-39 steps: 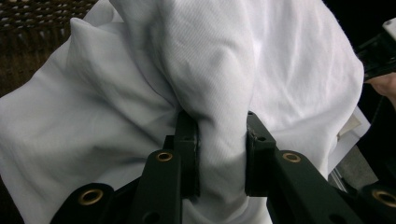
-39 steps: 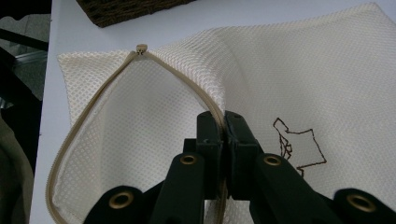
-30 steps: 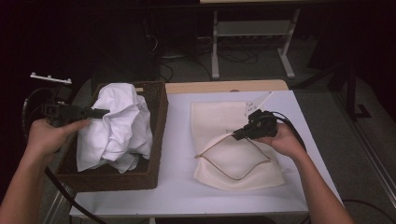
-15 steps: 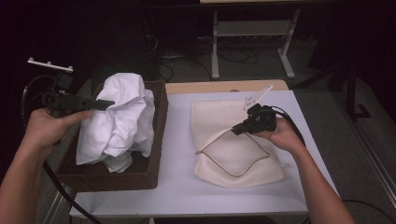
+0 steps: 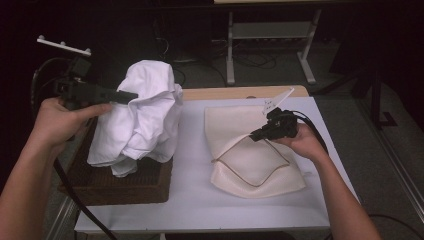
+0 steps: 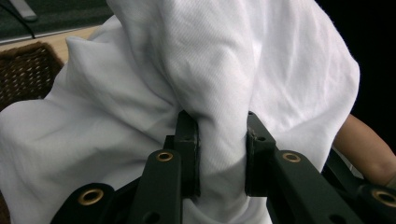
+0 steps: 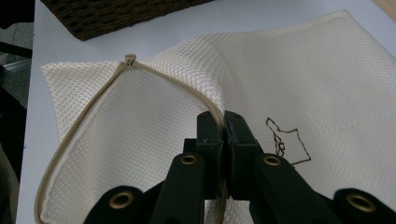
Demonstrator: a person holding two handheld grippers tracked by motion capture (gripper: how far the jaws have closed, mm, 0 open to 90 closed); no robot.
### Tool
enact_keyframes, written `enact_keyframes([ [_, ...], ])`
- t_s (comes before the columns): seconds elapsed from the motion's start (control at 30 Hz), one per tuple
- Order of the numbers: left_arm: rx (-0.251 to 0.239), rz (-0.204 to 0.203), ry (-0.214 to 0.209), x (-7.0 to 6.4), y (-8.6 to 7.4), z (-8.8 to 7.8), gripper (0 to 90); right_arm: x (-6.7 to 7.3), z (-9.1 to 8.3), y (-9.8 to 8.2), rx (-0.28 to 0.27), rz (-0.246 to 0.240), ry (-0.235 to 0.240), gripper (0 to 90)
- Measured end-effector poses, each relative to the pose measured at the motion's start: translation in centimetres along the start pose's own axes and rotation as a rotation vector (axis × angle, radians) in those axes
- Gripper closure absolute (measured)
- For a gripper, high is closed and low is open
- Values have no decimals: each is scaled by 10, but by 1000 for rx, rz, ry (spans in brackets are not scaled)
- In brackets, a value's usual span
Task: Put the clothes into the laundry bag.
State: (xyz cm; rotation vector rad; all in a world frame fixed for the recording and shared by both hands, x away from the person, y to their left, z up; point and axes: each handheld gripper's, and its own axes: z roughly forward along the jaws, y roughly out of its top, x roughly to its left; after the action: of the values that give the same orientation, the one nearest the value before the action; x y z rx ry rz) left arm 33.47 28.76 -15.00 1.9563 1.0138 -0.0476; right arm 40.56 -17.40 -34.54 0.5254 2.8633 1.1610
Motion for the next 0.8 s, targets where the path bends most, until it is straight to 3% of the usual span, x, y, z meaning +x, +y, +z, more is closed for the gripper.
enact_keyframes([
  [0.2, 11, 32, -14, -18, 20, 10, 717, -1, -3, -4, 4, 8, -9, 853],
  [0.33, 29, 40, -3, -25, 28, 13, 717, 0, -3, -7, 9, 10, -20, 853],
  [0.47, 44, 51, -8, -35, 37, 19, 717, 2, -5, -10, -20, 17, -19, 853],
  [0.57, 43, 54, -16, -42, 44, 24, 717, 3, -2, -12, -6, 12, -18, 854],
  [0.8, 31, 78, -71, -63, 61, 32, 719, 1, -2, -13, -10, 17, -17, 854],
])
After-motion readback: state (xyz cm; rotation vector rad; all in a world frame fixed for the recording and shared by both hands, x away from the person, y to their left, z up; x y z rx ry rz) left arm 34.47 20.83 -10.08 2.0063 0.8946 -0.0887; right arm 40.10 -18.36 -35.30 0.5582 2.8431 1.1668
